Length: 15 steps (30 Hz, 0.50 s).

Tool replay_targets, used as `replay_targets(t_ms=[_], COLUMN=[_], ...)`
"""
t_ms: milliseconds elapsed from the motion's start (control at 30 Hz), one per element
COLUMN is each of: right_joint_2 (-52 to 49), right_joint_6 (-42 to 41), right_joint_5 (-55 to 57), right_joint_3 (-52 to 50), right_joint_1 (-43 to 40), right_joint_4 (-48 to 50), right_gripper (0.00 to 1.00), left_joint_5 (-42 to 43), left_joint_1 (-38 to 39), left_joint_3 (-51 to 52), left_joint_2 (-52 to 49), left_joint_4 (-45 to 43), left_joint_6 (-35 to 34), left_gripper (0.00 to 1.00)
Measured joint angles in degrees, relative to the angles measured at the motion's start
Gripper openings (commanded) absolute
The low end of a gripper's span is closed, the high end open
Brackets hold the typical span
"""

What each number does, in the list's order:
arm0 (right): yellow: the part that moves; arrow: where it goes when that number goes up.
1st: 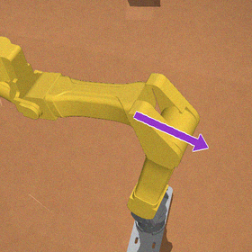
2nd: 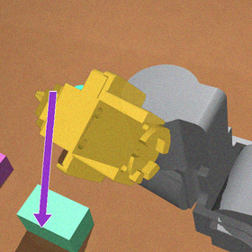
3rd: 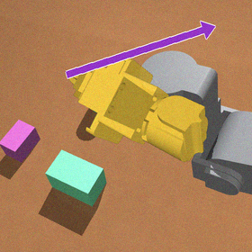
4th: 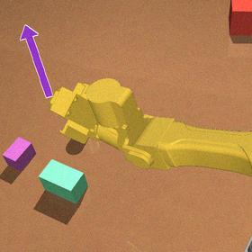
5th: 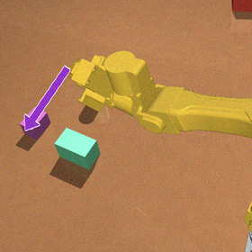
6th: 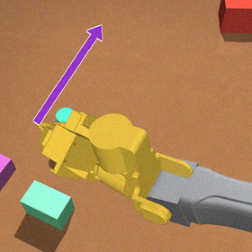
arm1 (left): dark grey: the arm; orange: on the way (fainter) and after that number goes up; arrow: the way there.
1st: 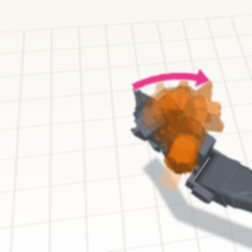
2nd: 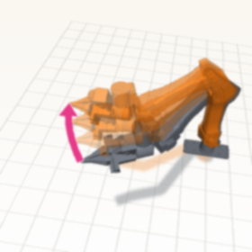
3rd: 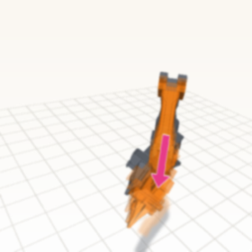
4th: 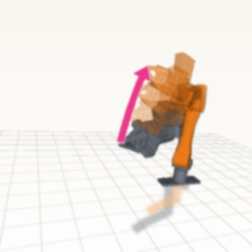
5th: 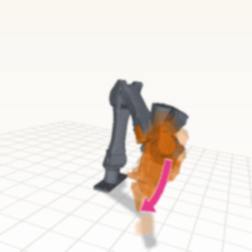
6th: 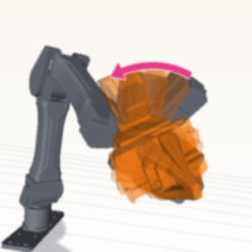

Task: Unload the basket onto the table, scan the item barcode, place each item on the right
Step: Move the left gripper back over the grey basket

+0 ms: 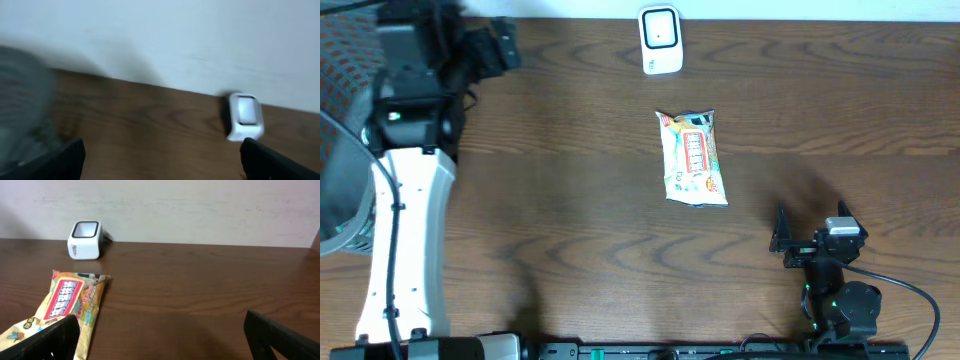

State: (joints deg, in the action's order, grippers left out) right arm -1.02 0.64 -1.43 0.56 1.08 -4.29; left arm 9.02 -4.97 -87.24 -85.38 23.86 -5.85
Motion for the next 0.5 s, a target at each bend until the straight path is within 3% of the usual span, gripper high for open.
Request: replay_targets(t_ms=[500], right_joint_2=[0.0], right_joint_6=[0.0], right_joint_5=[0.0], right_joint_3=[0.0], right_joint_1=[0.0], right_joint_4=[0.0], right_gripper=[0.99], left_joint_5=[-0.7], left_joint_1=[-15.1], left_joint_3=[0.0], left_joint_2=[0.0], left_joint_4=[2.4], left_joint_6=[0.1], left_gripper=[0.98])
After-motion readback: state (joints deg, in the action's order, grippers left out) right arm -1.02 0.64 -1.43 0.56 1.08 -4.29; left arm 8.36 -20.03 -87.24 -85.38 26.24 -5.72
